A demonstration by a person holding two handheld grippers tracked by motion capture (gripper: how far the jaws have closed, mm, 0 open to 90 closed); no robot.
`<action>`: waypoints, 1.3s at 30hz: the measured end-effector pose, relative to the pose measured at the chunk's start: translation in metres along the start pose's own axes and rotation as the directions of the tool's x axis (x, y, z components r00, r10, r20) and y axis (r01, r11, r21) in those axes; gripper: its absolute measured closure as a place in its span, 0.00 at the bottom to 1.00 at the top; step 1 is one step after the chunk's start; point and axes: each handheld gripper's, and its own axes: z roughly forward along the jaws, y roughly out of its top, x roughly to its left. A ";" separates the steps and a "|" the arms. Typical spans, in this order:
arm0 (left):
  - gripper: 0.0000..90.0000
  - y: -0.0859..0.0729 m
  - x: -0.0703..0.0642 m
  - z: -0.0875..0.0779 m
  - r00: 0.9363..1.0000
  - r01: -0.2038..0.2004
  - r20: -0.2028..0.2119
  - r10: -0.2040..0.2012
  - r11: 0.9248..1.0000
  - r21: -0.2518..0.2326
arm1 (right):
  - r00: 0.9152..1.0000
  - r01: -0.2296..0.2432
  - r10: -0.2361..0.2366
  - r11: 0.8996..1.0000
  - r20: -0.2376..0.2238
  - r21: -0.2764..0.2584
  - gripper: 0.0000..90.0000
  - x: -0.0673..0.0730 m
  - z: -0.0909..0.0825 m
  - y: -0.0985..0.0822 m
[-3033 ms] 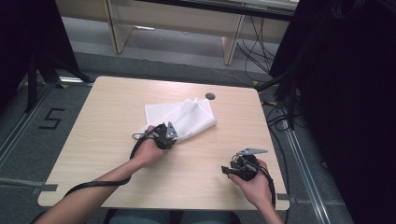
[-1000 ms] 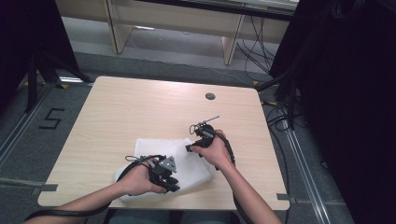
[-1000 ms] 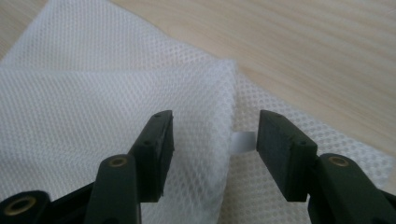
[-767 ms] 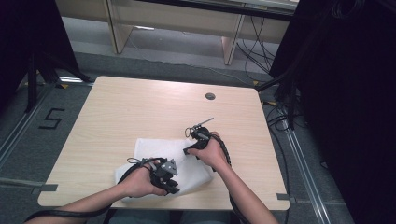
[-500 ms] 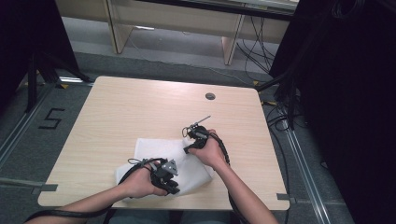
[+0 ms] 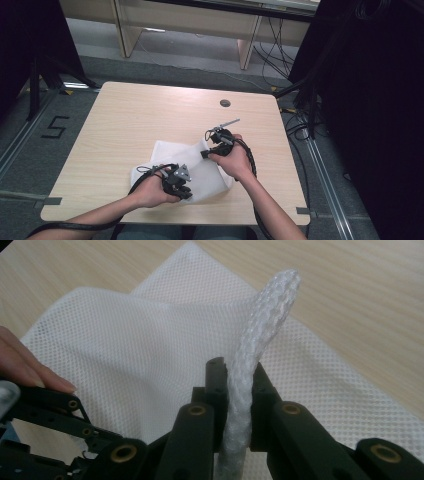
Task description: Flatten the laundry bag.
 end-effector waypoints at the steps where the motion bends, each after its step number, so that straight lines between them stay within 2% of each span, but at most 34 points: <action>1: 0.87 0.001 -0.002 -0.005 1.000 0.004 0.002 -0.004 1.000 -0.015 | 1.000 -0.006 0.006 1.000 -0.004 -0.011 0.94 -0.001 -0.002 0.000; 2: 0.88 0.003 -0.005 -0.009 1.000 -0.003 0.008 0.003 0.999 -0.033 | 1.000 -0.005 0.005 1.000 0.009 -0.025 0.94 -0.002 -0.005 0.000; 4: 0.90 0.004 -0.011 -0.012 0.999 0.009 0.032 -0.007 0.999 -0.054 | 1.000 -0.012 0.012 0.999 0.023 -0.039 0.94 -0.004 -0.009 0.000; 6: 0.90 0.004 -0.014 -0.009 0.999 0.008 0.040 -0.006 0.999 -0.044 | 1.000 -0.019 0.020 0.998 0.020 -0.054 0.94 -0.004 -0.014 0.000; 7: 0.90 0.003 -0.014 -0.006 0.999 0.003 0.039 -0.001 1.000 -0.030 | 0.999 -0.007 0.009 0.996 0.032 -0.084 0.93 -0.006 -0.013 0.000; 8: 0.91 0.003 -0.014 -0.006 0.999 0.003 0.039 -0.001 1.000 -0.030 | 0.999 -0.001 0.003 0.998 0.034 -0.069 0.93 -0.006 -0.016 0.001; 9: 0.91 0.002 -0.010 0.000 1.000 -0.002 0.031 0.002 1.000 -0.002 | 0.999 -0.025 0.028 0.996 0.029 -0.084 0.93 -0.004 -0.018 0.001; 10: 0.91 0.002 -0.010 0.000 1.000 -0.002 0.031 0.002 1.000 -0.002 | 0.999 -0.025 0.028 0.996 0.029 -0.084 0.93 -0.004 -0.018 0.001; 12: 0.92 0.000 -0.007 0.004 0.999 0.019 0.029 -0.020 1.000 0.011 | 0.999 -0.013 0.016 0.996 0.030 -0.086 0.93 -0.003 -0.023 0.002; 14: 0.93 0.003 -0.003 0.005 0.999 0.025 0.020 -0.025 1.000 0.003 | 1.000 -0.011 0.014 0.992 0.021 -0.122 0.93 -0.001 -0.027 0.004; 16: 0.93 0.004 -0.001 0.004 1.000 0.015 0.007 -0.016 1.000 0.013 | 1.000 -0.009 0.012 0.993 0.027 -0.118 0.93 0.000 -0.030 0.005; 17: 0.93 0.005 0.000 0.004 1.000 0.029 -0.003 -0.029 1.000 0.011 | 1.000 -0.011 0.015 0.990 0.027 -0.140 0.93 0.001 -0.030 0.006; 18: 0.94 0.006 0.005 0.006 1.000 0.014 -0.017 -0.013 1.000 0.015 | 1.000 -0.001 0.004 0.991 0.022 -0.135 0.93 0.003 -0.034 0.008; 19: 0.94 0.006 0.006 0.007 0.999 0.027 -0.022 -0.027 1.000 0.013 | 0.999 0.015 -0.010 0.990 0.042 -0.137 0.93 0.003 -0.036 0.009; 20: 0.94 0.006 0.006 0.007 0.999 0.027 -0.022 -0.027 1.000 0.013 | 0.999 0.011 -0.007 0.990 0.031 -0.139 0.93 0.004 -0.037 0.009; 21: 0.94 0.006 0.011 0.007 0.999 0.036 -0.031 -0.035 0.999 0.017 | 0.999 0.031 -0.026 0.989 0.041 -0.142 0.93 0.004 -0.038 0.009; 22: 0.94 0.007 0.013 0.008 0.999 0.032 -0.037 -0.031 0.999 0.019 | 1.000 0.010 -0.006 0.991 0.028 -0.135 0.93 0.006 -0.040 0.009; 23: 0.94 0.007 0.014 0.008 0.998 0.036 -0.046 -0.035 0.999 0.021 | 0.999 0.027 -0.023 0.989 0.029 -0.148 0.93 0.005 -0.039 0.008; 25: 0.94 0.007 0.016 0.009 0.998 0.037 -0.053 -0.036 0.999 0.019 | 0.999 0.013 -0.008 0.988 0.031 -0.152 0.93 0.007 -0.040 0.008; 26: 0.94 0.007 0.020 0.008 0.997 0.042 -0.065 -0.040 0.999 0.021 | 0.999 0.035 -0.030 0.987 0.031 -0.155 0.93 0.007 -0.042 0.007; 28: 0.94 0.007 0.024 0.007 0.996 0.055 -0.078 -0.053 0.998 0.019 | 0.999 0.026 -0.021 0.986 0.031 -0.162 0.93 0.010 -0.043 0.006; 29: 0.94 0.007 0.025 0.007 0.994 0.070 -0.087 -0.069 0.998 0.002 | 0.999 0.041 -0.035 0.986 0.039 -0.164 0.93 0.010 -0.045 0.006; 30: 0.94 0.007 0.028 0.005 0.994 0.054 -0.093 -0.052 0.998 0.021 | 0.999 0.042 -0.038 0.985 0.023 -0.165 0.93 0.010 -0.045 0.006; 31: 0.94 0.006 0.030 0.004 0.994 0.055 -0.095 -0.053 0.998 0.021 | 0.999 0.026 -0.022 0.987 0.030 -0.159 0.93 0.012 -0.047 0.005; 32: 0.94 0.006 0.029 0.004 0.991 0.083 -0.102 -0.083 0.997 -0.004 | 0.999 0.021 -0.015 0.987 0.033 -0.161 0.93 0.012 -0.047 0.005; 33: 0.94 0.006 0.029 0.001 0.994 0.060 -0.096 -0.058 0.998 0.017 | 0.999 0.039 -0.035 0.984 0.026 -0.174 0.93 0.012 -0.047 0.005; 34: 0.94 0.007 0.026 -0.001 0.993 0.074 -0.089 -0.074 0.997 -0.002 | 0.999 0.047 -0.043 0.985 0.029 -0.165 0.93 0.012 -0.049 0.004; 35: 0.94 0.008 0.024 -0.004 0.995 0.057 -0.081 -0.056 0.998 0.006 | 0.999 0.030 -0.024 0.985 0.037 -0.170 0.93 0.012 -0.048 0.004; 36: 0.94 0.008 0.024 -0.004 0.995 0.057 -0.081 -0.056 0.998 0.006 | 0.999 0.038 -0.033 0.983 0.032 -0.180 0.93 0.011 -0.048 0.003; 37: 0.94 0.009 0.016 -0.007 0.996 0.066 -0.053 -0.067 0.997 -0.030 | 0.999 0.028 -0.022 0.984 0.035 -0.178 0.93 0.011 -0.048 0.002; 38: 0.94 0.009 0.010 -0.006 0.994 0.092 -0.046 -0.095 0.994 -0.055 | 1.000 0.015 -0.010 0.984 0.029 -0.175 0.93 0.012 -0.048 0.001; 39: 0.94 0.009 0.009 -0.006 0.997 0.068 -0.042 -0.070 0.997 -0.042 | 1.000 0.010 -0.005 0.984 0.027 -0.177 0.93 0.012 -0.048 0.001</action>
